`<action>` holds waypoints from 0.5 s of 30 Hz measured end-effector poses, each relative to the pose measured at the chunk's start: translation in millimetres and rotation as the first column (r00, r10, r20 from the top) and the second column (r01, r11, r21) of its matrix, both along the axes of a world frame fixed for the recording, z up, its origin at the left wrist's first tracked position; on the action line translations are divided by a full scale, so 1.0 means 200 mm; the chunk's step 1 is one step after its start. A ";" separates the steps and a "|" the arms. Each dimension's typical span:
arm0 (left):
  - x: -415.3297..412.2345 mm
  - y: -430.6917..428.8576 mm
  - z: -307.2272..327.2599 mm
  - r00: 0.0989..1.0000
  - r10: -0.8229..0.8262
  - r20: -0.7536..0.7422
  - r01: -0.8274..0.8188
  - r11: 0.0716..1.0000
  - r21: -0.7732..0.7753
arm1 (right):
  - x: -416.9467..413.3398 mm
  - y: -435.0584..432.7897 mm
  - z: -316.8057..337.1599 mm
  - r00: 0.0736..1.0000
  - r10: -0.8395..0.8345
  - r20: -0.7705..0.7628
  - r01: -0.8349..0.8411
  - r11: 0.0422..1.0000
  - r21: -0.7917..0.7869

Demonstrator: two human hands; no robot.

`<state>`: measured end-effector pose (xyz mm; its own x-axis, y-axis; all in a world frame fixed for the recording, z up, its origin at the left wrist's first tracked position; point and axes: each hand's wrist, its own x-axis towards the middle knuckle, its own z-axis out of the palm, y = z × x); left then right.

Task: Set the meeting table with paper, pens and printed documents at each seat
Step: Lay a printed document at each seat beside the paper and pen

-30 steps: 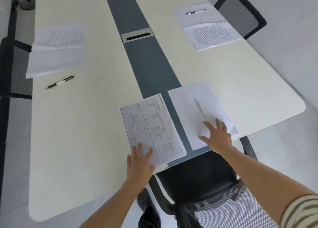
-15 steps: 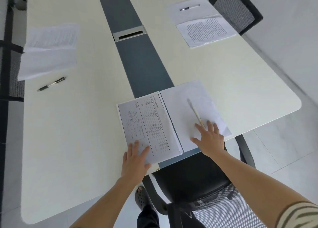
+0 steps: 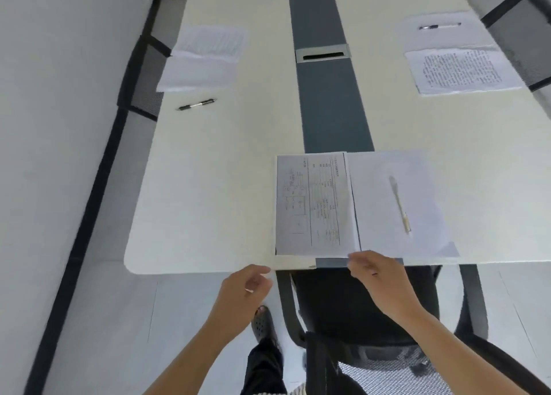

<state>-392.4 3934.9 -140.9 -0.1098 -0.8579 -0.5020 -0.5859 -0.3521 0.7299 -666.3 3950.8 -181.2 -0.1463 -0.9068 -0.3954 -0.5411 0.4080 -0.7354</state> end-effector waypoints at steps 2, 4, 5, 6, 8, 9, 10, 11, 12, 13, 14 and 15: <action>0.14 0.17 0.03 0.994 0.104 -0.032 -0.103 0.994 0.046 | 0.10 0.11 0.05 0.997 0.033 0.064 -0.035 0.999 0.025; 0.27 0.34 0.05 0.975 0.218 -0.053 -0.211 0.972 0.106 | 0.21 0.21 0.10 0.989 0.092 0.113 -0.098 0.994 0.054; 0.33 0.42 0.05 0.962 0.266 -0.067 -0.256 0.958 0.128 | 0.26 0.26 0.11 0.984 0.120 0.131 -0.130 0.989 0.071; 0.39 0.49 0.07 0.950 0.302 -0.079 -0.289 0.946 0.144 | 0.30 0.30 0.13 0.979 0.141 0.150 -0.155 0.984 0.088; 0.49 0.60 0.07 0.934 0.345 -0.088 -0.331 0.933 0.139 | 0.40 0.37 0.17 0.969 0.169 0.180 -0.191 0.975 0.112; 0.54 0.65 0.08 0.930 0.359 -0.085 -0.347 0.929 0.126 | 0.44 0.40 0.20 0.965 0.185 0.187 -0.208 0.971 0.114; 0.59 0.70 0.10 0.921 0.378 -0.091 -0.368 0.923 0.112 | 0.50 0.43 0.22 0.962 0.200 0.189 -0.223 0.969 0.110; 0.65 0.74 0.12 0.909 0.402 -0.110 -0.393 0.915 0.095 | 0.56 0.44 0.24 0.960 0.213 0.183 -0.235 0.966 0.106; 0.71 0.78 0.14 0.895 0.427 -0.132 -0.420 0.904 0.075 | 0.62 0.47 0.27 0.958 0.221 0.181 -0.241 0.965 0.102; 0.78 0.82 0.15 0.883 0.445 -0.150 -0.443 0.895 0.047 | 0.70 0.49 0.28 0.958 0.223 0.182 -0.243 0.966 0.093; 0.86 0.86 0.17 0.875 0.456 -0.161 -0.458 0.888 0.025 | 0.78 0.51 0.30 0.957 0.221 0.187 -0.239 0.968 0.079; 0.95 0.91 0.19 0.870 0.465 -0.165 -0.470 0.883 0.012 | 0.87 0.54 0.31 0.958 0.216 0.188 -0.233 0.970 0.069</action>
<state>-202.9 4117.5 -103.1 0.2313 -0.8421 -0.4872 -0.2337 -0.5342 0.8124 -492.6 4059.3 -119.7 0.1373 -0.8677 -0.4778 -0.4900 0.3597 -0.7940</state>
